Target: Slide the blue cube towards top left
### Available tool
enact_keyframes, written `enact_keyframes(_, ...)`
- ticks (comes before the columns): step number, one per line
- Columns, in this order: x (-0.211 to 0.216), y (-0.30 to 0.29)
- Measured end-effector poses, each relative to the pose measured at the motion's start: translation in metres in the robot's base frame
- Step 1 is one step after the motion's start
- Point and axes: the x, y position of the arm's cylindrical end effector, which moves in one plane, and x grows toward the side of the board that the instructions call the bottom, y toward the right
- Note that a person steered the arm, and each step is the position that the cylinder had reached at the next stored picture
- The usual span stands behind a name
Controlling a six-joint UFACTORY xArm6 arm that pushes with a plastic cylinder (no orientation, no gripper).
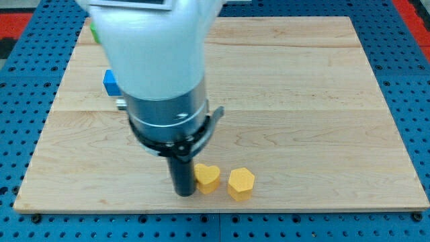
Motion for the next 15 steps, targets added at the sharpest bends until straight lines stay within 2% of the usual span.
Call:
enact_keyframes(9, -0.006, -0.108)
enact_keyframes(10, -0.028, -0.129)
enact_keyframes(15, -0.232, -0.160)
